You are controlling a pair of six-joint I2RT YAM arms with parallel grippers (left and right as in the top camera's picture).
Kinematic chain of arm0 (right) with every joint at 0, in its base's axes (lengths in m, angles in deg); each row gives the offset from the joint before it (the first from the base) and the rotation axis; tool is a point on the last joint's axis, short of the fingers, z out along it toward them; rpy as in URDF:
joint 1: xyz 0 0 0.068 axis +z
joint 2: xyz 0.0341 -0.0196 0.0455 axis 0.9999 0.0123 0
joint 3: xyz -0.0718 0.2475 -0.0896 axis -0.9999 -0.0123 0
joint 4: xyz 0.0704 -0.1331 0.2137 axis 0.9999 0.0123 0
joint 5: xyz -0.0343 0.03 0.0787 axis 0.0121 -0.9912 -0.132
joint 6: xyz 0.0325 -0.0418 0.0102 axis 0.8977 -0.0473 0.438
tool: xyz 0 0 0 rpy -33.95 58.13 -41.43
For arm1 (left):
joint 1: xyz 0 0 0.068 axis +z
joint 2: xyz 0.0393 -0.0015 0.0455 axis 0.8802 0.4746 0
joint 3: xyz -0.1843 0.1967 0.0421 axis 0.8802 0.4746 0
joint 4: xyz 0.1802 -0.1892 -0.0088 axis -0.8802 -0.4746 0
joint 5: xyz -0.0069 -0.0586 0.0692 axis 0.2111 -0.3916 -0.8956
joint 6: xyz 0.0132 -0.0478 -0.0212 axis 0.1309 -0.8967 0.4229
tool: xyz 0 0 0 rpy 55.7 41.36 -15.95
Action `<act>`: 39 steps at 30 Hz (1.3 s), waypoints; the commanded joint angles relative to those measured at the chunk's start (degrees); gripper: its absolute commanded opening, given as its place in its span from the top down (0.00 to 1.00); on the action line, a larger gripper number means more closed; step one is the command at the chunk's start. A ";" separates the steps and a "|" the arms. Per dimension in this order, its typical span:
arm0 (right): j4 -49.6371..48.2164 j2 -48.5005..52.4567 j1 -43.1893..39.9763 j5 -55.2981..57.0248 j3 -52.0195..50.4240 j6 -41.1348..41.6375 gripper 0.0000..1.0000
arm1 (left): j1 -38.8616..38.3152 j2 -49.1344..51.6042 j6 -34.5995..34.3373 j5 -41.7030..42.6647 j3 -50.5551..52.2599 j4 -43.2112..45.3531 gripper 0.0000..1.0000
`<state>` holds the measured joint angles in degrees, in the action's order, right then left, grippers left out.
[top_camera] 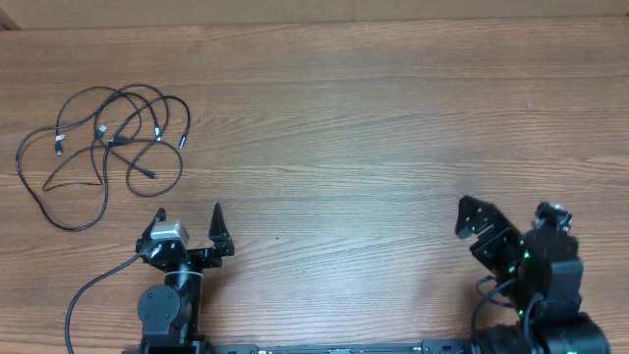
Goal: Untangle cables
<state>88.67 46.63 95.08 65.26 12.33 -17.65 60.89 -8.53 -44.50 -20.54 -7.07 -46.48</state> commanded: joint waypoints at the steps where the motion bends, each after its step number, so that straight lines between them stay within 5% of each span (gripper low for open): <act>1: -0.11 -4.42 0.35 0.15 -4.59 -0.22 0.00 | -0.42 -0.24 1.29 -0.92 0.22 0.11 0.00; 27: 0.11 -20.37 0.35 0.17 -24.41 -0.22 0.00 | -0.42 -0.24 1.29 -0.92 0.22 0.11 0.01; 39: -0.39 -20.63 0.35 0.15 -24.90 -0.22 0.00 | -0.42 -0.24 1.31 -0.92 0.22 0.11 0.01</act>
<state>88.39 26.81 95.08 65.28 -11.84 -17.63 60.89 -8.53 -44.50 -20.54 -7.07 -46.48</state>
